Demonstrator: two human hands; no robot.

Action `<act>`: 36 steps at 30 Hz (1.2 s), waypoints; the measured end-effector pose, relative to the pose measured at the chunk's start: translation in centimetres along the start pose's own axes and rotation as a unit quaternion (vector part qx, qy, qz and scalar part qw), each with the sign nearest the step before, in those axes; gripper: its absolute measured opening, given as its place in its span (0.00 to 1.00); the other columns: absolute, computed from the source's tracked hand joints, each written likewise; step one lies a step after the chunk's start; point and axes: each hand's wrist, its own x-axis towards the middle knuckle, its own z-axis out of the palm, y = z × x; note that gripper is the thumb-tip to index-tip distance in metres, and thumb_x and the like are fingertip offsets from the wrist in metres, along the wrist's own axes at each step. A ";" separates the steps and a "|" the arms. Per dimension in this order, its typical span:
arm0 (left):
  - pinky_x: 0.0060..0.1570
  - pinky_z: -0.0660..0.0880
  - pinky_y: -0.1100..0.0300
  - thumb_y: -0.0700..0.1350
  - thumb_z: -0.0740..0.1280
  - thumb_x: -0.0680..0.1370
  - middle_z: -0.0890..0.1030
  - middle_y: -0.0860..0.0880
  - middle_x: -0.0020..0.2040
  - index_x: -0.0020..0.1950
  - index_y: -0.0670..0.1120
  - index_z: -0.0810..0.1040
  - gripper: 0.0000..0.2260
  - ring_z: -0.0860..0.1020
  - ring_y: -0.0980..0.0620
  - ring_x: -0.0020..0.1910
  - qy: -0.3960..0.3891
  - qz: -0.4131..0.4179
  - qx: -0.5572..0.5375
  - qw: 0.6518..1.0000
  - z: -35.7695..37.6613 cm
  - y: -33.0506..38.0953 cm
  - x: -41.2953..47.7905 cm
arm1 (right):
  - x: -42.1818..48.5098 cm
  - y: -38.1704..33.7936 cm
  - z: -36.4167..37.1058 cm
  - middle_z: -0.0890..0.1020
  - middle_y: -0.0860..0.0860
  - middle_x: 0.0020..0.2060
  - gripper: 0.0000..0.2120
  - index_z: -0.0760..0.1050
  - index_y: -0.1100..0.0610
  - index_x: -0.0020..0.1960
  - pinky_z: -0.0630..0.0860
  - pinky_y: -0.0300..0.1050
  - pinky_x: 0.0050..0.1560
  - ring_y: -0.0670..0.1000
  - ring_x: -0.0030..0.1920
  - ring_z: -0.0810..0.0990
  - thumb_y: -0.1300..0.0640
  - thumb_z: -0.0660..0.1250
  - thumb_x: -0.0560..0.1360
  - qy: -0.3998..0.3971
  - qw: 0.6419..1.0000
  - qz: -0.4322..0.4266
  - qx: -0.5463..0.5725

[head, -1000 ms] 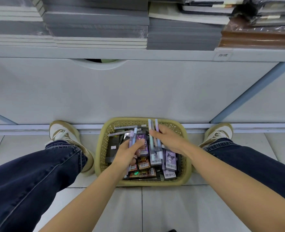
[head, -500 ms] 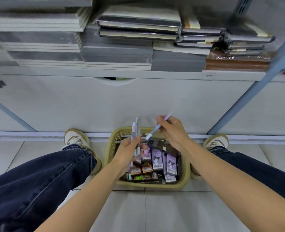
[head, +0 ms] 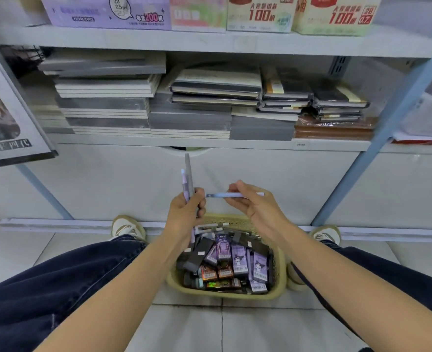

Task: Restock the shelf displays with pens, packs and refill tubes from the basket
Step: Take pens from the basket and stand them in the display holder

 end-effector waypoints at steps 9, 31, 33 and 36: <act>0.24 0.59 0.66 0.42 0.62 0.82 0.65 0.50 0.32 0.42 0.46 0.71 0.08 0.62 0.55 0.26 -0.123 0.085 0.144 0.978 -0.2 6.5 -0.6 | -0.4 -5.8 2.6 0.86 0.58 0.42 0.11 0.81 0.57 0.53 0.80 0.42 0.46 0.51 0.40 0.84 0.61 0.74 0.71 -0.172 0.915 -0.012 -0.364; 0.19 0.58 0.66 0.47 0.68 0.79 0.64 0.53 0.25 0.48 0.41 0.71 0.10 0.59 0.57 0.23 -0.116 0.096 0.041 0.988 4.1 16.7 -1.7 | 0.0 -16.2 15.2 0.86 0.46 0.48 0.10 0.77 0.57 0.55 0.78 0.37 0.48 0.43 0.51 0.83 0.54 0.68 0.75 -0.036 0.947 -0.286 -0.141; 0.20 0.59 0.66 0.47 0.67 0.78 0.65 0.53 0.25 0.49 0.40 0.74 0.10 0.59 0.57 0.23 -0.109 0.109 0.057 0.986 3.7 18.1 -1.3 | 0.5 -18.1 16.0 0.85 0.46 0.46 0.09 0.77 0.54 0.57 0.79 0.38 0.44 0.42 0.44 0.81 0.56 0.64 0.79 -0.024 0.935 -0.318 -0.155; 0.20 0.60 0.67 0.47 0.67 0.79 0.67 0.53 0.26 0.51 0.39 0.76 0.10 0.61 0.57 0.23 -0.117 0.138 0.087 0.980 3.2 20.8 -0.8 | 1.3 -21.4 17.3 0.84 0.52 0.43 0.09 0.75 0.54 0.59 0.76 0.37 0.38 0.44 0.40 0.81 0.58 0.64 0.79 -0.033 0.908 -0.358 -0.215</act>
